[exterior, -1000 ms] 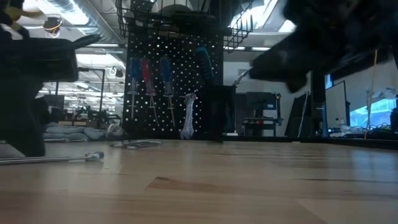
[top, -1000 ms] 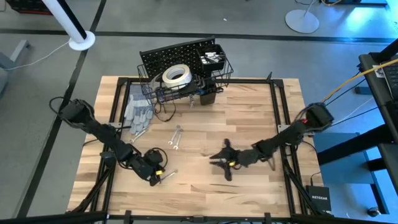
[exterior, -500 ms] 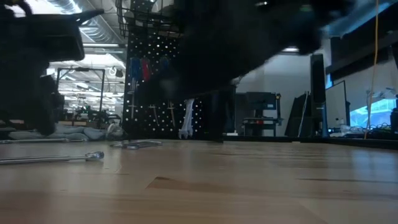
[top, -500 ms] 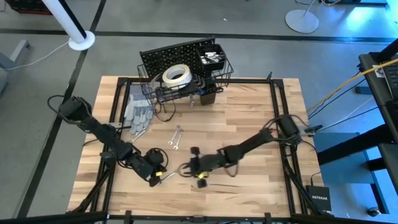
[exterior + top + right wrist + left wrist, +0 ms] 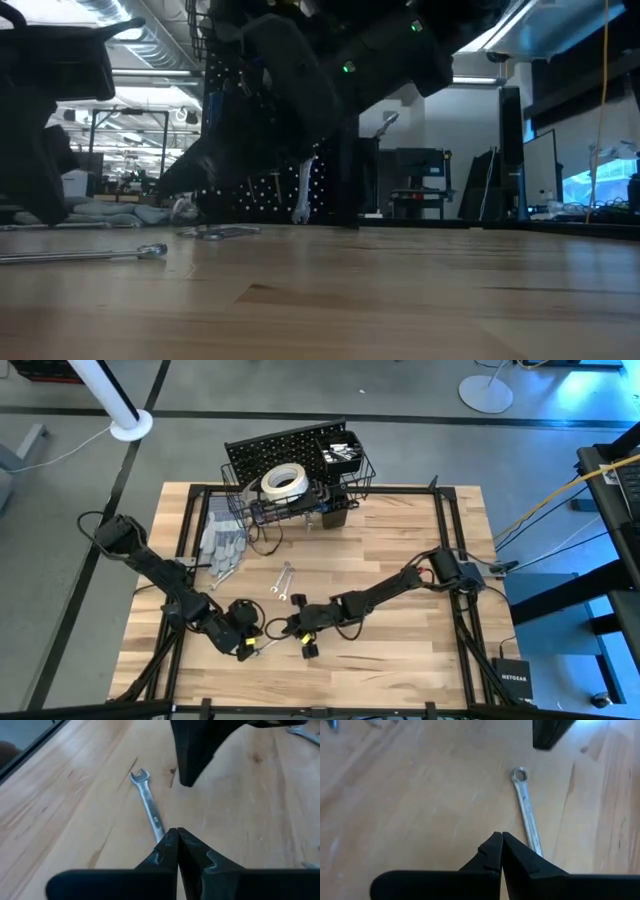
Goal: Hang tools onto peg board
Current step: Hang the wrench on the pegboard
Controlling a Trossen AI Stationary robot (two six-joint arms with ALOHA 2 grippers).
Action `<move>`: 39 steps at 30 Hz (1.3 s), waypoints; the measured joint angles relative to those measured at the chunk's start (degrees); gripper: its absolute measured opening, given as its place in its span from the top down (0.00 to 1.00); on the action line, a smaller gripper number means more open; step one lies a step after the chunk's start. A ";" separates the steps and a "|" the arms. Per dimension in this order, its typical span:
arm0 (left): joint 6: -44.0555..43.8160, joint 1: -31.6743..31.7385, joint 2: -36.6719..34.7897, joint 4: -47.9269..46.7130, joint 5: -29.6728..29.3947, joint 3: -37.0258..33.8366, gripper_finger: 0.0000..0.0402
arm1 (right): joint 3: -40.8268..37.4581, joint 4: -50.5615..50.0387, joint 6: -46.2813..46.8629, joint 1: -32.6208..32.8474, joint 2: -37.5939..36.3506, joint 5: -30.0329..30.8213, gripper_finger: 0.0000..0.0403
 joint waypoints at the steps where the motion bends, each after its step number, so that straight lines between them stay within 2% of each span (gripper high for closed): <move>1: 0.15 0.01 0.00 0.26 -0.41 0.00 1.00 | -0.05 -0.01 -0.01 0.01 0.00 -0.22 0.98; 8: 0.19 -0.01 0.00 0.55 -0.62 0.00 1.00 | -0.03 3.59 0.17 0.09 2.18 -0.26 0.98; 11: 0.01 -0.01 0.00 0.58 -0.65 0.00 1.00 | -0.04 3.48 0.30 0.09 3.13 1.22 0.99; 33: -1.52 1.13 -0.09 0.94 -2.09 0.07 0.99 | 0.13 3.33 0.15 0.09 5.55 0.88 0.99; 36: -3.65 2.43 -0.09 1.02 -1.21 0.07 0.93 | 0.13 2.93 0.15 0.09 5.55 1.31 0.99; 39: -4.74 3.25 -0.09 1.57 2.33 0.07 0.81 | 0.13 2.78 0.13 0.09 5.53 1.36 0.99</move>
